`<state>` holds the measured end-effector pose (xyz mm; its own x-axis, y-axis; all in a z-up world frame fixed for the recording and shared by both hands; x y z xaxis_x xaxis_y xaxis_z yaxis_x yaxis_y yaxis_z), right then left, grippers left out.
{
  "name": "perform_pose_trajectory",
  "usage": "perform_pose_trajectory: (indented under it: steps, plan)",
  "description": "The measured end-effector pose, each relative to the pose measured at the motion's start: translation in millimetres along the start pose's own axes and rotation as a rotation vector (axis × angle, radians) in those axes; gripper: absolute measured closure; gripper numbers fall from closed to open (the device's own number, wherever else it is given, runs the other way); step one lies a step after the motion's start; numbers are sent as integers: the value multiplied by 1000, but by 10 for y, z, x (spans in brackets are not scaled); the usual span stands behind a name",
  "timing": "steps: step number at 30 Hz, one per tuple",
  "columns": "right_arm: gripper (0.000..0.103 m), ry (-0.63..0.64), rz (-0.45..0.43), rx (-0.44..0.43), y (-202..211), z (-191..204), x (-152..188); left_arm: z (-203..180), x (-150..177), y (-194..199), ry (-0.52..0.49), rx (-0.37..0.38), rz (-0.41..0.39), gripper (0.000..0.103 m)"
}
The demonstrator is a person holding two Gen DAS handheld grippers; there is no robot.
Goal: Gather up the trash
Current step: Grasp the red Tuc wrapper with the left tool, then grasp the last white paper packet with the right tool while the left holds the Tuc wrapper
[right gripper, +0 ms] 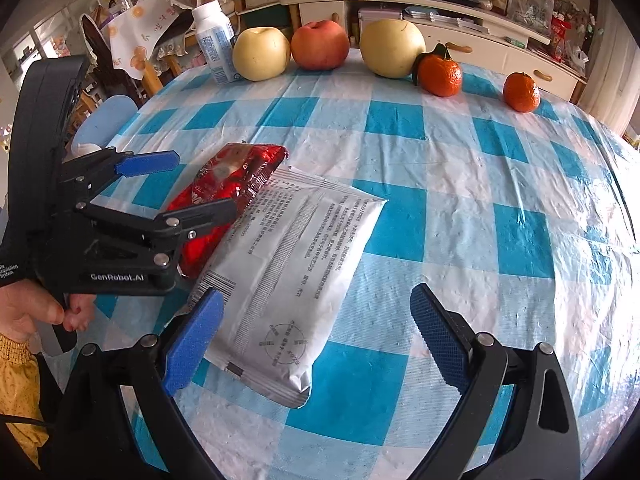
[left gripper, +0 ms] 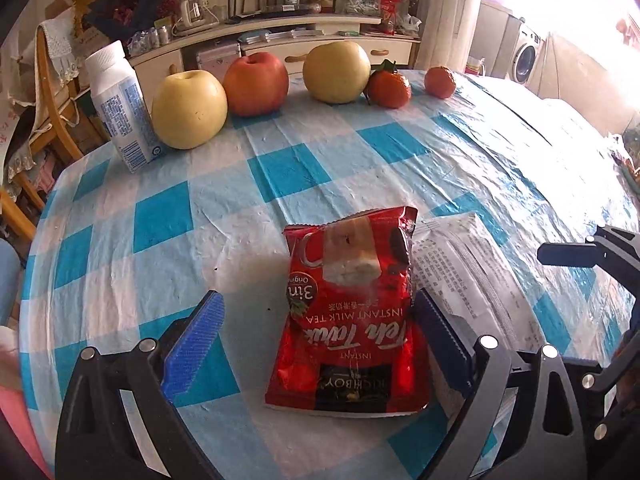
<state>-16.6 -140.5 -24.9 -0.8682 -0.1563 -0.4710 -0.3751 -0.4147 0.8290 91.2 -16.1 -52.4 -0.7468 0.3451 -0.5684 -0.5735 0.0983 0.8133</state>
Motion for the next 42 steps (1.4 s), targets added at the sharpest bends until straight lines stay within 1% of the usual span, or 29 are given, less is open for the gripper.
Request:
perform_pose_trajectory:
  steps: [7, 8, 10, 11, 13, 18, 21, 28, 29, 32, 36, 38, 42]
  plan:
    - [8, 10, 8, -7, -45, 22, 9, -10, -53, -115, 54, 3, 2, 10]
    - [8, 11, 9, -9, -54, 28, 8, -10, -51, -116, 63, 8, 1, 12]
    - [8, 12, 11, -13, -68, 39, 7, -30, -54, -108, 100, 54, 2, 32]
    - [8, 9, 11, -17, -77, 42, 5, -40, -52, -107, 119, 70, 4, 36]
    - [8, 4, 6, -26, -94, 52, -9, -30, -47, -111, 146, 68, 2, 39]
    - [8, -14, -17, -42, -141, 74, -35, 13, -31, -88, 172, 47, -1, 48]
    - [8, -25, -35, -47, -175, 91, -68, 74, -8, -72, 195, 34, -1, 49]
    - [8, -14, -63, -27, -264, 171, -125, 264, 54, -39, 251, 2, 4, 50]
    - [7, -12, -65, -23, -276, 181, -130, 286, 65, -26, 260, 1, 4, 50]
    - [5, 14, -60, 7, -338, 210, -137, 352, 105, 31, 274, -20, -6, 50]
    - [4, 72, -52, 65, -405, 242, -144, 437, 148, 117, 306, -38, -21, 50]
    - [4, 101, -51, 94, -427, 254, -147, 490, 170, 173, 311, -64, -32, 50]
    - [4, 102, -50, 84, -449, 247, -154, 577, 212, 289, 329, -93, -49, 50]
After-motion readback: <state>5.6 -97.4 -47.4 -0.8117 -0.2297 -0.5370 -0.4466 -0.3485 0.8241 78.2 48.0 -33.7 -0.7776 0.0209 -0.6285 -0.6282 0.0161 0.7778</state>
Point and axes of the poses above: each gripper's, at about its wrist camera, not at the fingertips, and y roughly against the way its jaws point, z to its left, x to its underside, the point moved 9 cm from there along -y, roughly the way its jaws point, and after that the axes turned 11 degrees about -x, right-handed, at the moved point
